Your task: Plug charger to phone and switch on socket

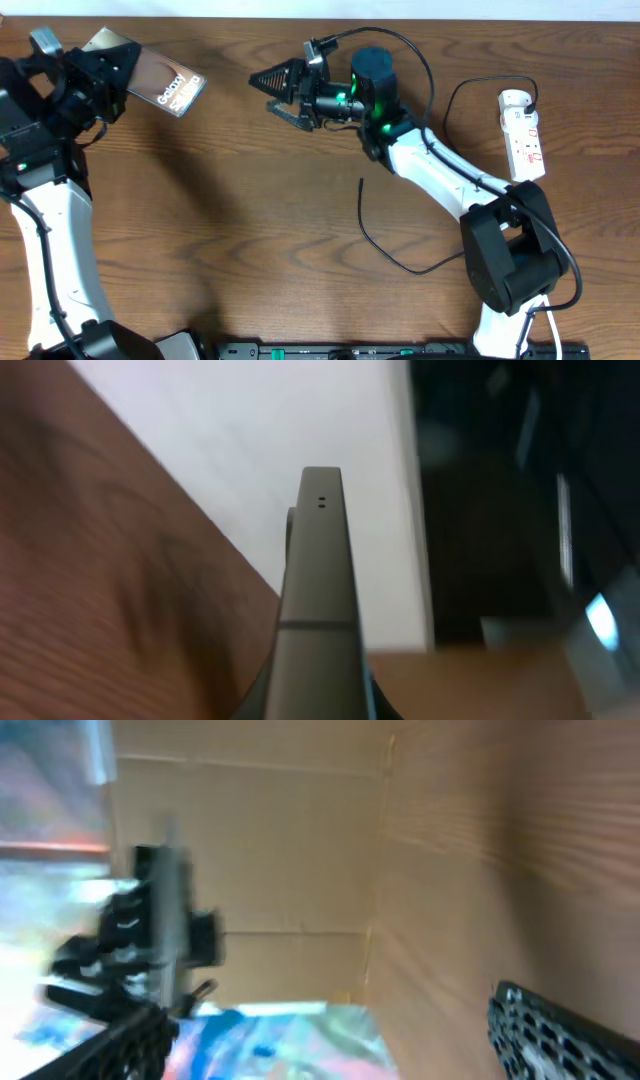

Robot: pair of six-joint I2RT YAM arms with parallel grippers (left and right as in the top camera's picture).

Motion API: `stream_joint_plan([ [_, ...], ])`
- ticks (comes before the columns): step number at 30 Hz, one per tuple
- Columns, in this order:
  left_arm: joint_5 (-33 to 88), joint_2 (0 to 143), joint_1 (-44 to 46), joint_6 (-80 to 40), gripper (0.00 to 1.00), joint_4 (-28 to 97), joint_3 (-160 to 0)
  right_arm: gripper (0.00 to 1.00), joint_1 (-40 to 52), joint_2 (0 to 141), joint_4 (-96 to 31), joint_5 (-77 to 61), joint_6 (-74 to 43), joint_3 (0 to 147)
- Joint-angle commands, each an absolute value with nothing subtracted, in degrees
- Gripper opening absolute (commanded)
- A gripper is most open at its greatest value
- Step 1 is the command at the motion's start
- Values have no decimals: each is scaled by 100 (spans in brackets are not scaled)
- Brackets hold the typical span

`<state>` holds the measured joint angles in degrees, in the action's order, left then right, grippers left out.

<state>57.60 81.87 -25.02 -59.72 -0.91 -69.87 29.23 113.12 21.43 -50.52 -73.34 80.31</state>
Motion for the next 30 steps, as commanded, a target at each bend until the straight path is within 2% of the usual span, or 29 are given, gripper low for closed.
stream_joint_plan([
  [1, 7150, 8274, -2517, -5826, 7, -316, -7074, 99, 2777, 11262, 1175, -5234, -5684, 8639],
  [5, 7596, 8468, -2515, -5802, 8, -349, -7074, 99, 2685, 11262, -1426, -4584, -4154, 9644],
  [8, 8309, 8807, -2460, -5614, 7, -607, -7074, 99, 2676, 11262, -3586, -3299, -3148, 10615],
  [12, 8997, 9253, -2241, -5527, 7, -1074, -7074, 99, 2676, 11262, -5398, -2073, -2357, 11498],
  [21, 9011, 9955, -1328, -5070, 7, -1304, -7074, 99, 2676, 11264, -7400, -480, -2095, 11253],
  [30, 9013, 10075, -987, -4797, 7, -1302, -7072, 99, 2755, 11264, -7098, -556, -2335, 9668],
])
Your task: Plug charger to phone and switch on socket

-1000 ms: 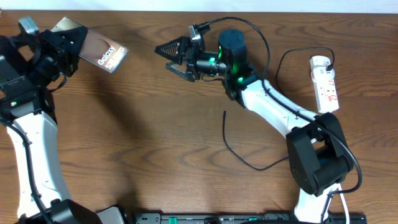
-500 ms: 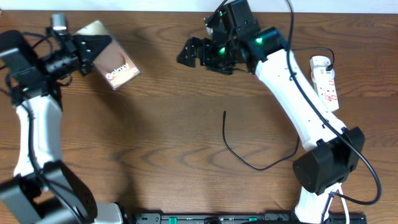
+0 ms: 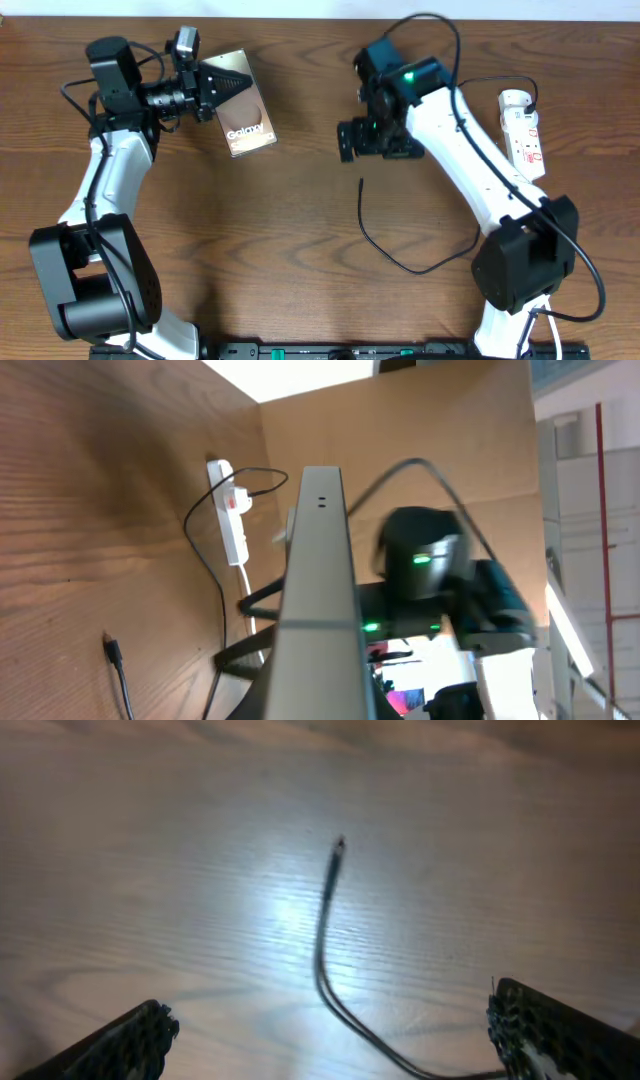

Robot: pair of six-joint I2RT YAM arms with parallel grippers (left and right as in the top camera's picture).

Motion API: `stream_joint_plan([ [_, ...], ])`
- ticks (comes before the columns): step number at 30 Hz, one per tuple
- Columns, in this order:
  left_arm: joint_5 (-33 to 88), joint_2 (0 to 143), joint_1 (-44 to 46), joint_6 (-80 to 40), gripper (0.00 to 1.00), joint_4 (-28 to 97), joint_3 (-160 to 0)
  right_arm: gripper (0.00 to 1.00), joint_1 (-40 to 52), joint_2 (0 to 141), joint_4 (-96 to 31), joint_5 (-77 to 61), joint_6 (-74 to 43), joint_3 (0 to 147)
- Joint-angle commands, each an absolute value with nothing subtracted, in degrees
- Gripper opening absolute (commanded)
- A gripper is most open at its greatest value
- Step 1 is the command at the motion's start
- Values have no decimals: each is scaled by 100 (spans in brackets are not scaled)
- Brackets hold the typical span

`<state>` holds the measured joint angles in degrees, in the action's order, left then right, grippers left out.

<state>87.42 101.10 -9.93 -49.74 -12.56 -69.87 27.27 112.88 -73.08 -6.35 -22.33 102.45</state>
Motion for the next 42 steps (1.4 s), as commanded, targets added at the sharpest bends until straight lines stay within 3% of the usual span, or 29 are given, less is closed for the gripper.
stream_joint_plan([
  [1, 9013, 10075, -987, -4775, 7, -1299, -7072, 99, 2764, 11264, -6969, -644, -2368, 9476],
  [8, 9013, 10075, -989, -4711, 7, -1299, -7072, 98, 3017, 11264, -6191, -956, -2895, 8534],
  [13, 9013, 10075, -989, -4622, 7, -1299, -7072, 77, 3251, 11264, -6014, -574, -3638, 8335],
  [18, 9013, 10075, -993, -4606, 7, -1299, -7072, 65, 3441, 11264, -5994, 381, -4668, 8281],
  [42, 9013, 10075, -993, -4543, 7, -1302, -7072, 54, 3358, 11736, -5485, 132, -4298, 8239],
])
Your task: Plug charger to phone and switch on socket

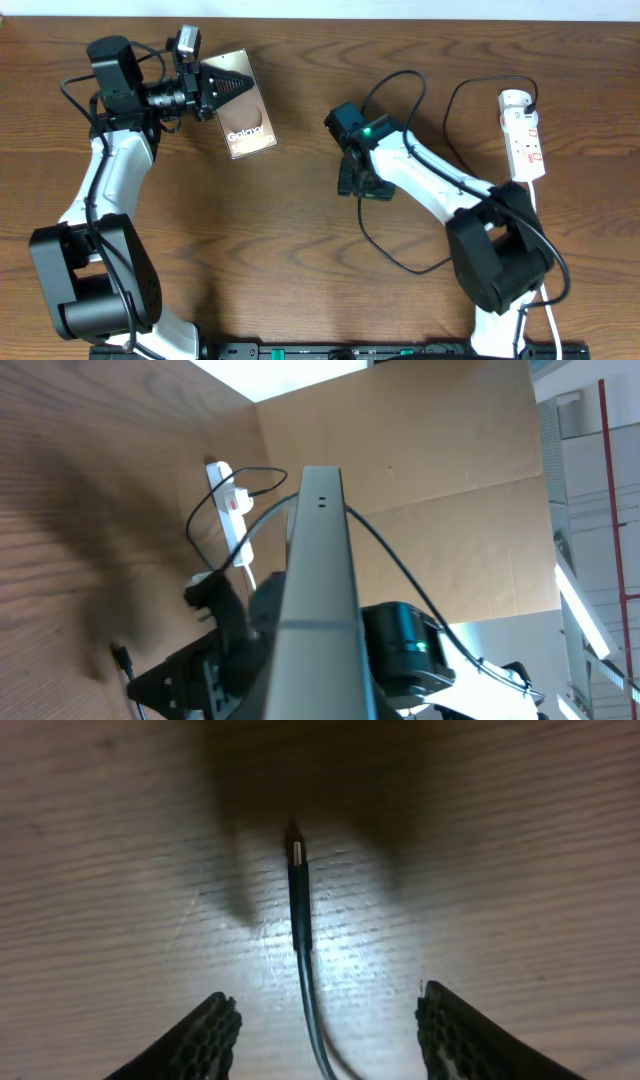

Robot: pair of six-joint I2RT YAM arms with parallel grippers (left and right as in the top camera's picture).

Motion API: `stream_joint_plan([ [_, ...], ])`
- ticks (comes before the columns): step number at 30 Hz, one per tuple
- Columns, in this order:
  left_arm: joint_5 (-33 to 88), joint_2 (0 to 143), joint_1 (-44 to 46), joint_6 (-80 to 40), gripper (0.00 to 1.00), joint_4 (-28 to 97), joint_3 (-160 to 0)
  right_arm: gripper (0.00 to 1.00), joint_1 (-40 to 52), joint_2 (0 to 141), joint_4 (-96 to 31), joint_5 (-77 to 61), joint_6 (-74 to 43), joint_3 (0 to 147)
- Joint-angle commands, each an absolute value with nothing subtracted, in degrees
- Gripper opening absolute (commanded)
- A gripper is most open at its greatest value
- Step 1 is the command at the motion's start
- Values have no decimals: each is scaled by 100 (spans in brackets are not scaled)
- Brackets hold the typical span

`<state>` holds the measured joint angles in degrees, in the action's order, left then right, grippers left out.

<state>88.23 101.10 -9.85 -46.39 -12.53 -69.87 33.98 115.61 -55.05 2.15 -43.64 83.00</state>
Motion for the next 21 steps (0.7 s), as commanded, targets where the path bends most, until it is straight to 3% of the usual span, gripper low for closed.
stream_joint_plan([
  [1, 9013, 10075, -993, -4543, 7, -1302, -7072, 54, 3365, 11754, -5465, 150, -4298, 8239],
  [21, 9013, 10075, -993, -4480, 7, -1299, -7072, 53, 3218, 11810, -5159, 134, -4209, 8237],
])
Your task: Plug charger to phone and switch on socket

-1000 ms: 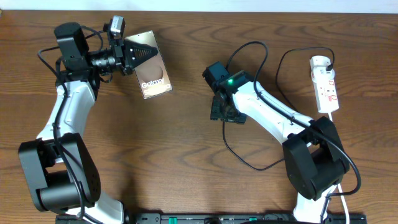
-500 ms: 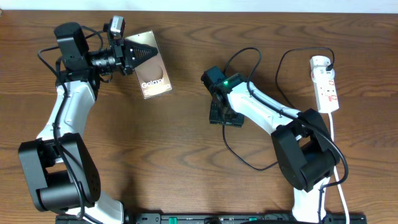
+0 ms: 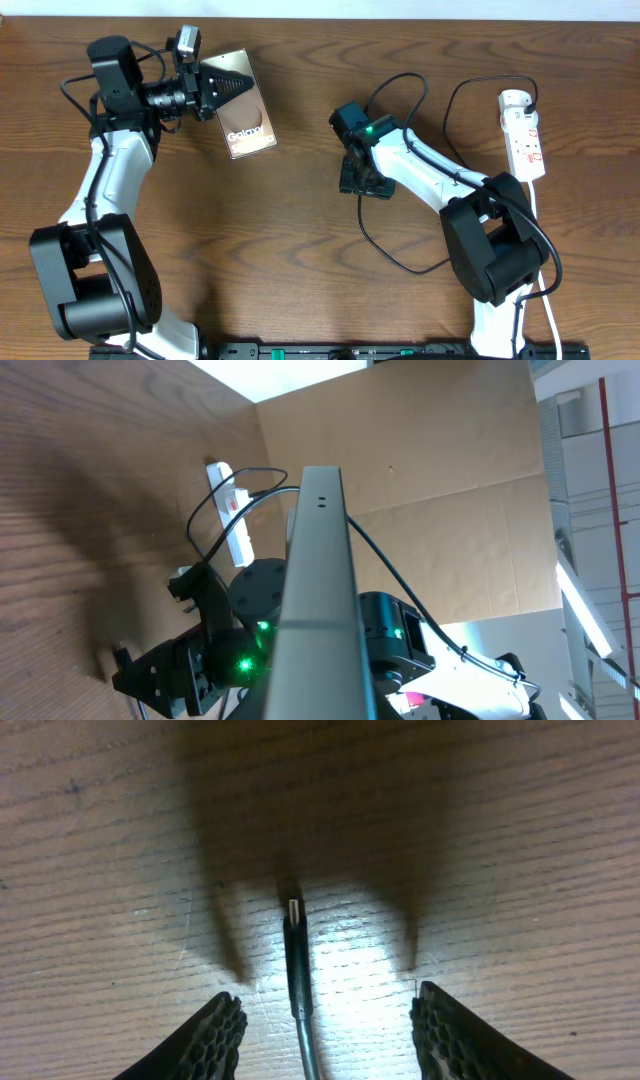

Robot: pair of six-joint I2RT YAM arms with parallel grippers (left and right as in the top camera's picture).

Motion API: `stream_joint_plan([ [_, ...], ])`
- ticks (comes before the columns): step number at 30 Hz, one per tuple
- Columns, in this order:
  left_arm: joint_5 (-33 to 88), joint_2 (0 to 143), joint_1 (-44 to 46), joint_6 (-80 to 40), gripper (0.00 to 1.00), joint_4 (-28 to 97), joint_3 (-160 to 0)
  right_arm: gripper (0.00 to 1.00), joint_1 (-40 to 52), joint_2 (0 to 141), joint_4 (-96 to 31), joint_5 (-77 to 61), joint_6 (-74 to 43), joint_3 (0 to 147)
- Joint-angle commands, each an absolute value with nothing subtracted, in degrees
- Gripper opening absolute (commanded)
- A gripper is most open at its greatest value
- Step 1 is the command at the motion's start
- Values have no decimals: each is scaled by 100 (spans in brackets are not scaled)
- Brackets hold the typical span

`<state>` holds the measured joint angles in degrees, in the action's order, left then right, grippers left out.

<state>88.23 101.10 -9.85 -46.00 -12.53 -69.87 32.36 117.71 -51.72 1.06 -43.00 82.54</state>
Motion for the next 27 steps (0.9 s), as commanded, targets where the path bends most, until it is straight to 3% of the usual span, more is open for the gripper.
stream_joint_plan([
  [1, 9011, 10075, -993, -4480, 7, -1299, -7072, 53, 3218, 11815, -5162, 134, -4206, 8235],
  [21, 8997, 10075, -993, -4477, 7, -1302, -7072, 48, 3236, 12105, -5157, 45, -4143, 8230],
  [27, 8997, 10075, -993, -4475, 7, -1302, -7072, 40, 3236, 12105, -5142, -69, -4104, 8230],
])
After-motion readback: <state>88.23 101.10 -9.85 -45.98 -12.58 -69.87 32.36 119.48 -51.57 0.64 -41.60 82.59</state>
